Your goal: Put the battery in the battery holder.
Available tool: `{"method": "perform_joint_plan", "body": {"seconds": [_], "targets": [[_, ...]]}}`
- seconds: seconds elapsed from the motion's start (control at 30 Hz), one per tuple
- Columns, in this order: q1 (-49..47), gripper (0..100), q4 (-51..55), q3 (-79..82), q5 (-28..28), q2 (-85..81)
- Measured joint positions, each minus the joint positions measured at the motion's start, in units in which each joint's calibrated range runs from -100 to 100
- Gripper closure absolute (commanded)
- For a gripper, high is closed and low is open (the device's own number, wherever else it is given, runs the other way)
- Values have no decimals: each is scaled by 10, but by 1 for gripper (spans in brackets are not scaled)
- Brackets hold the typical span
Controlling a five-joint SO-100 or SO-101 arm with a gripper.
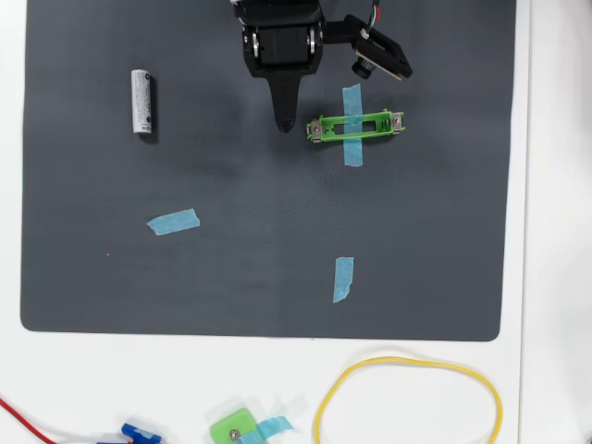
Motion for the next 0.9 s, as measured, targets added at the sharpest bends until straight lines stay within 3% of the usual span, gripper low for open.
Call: {"method": "perform_joint_plan", "body": {"seconds": [0.7, 0.9], "targets": [[0, 100, 3, -15, 0, 3], [27, 100, 21, -64, -40, 3]]}}
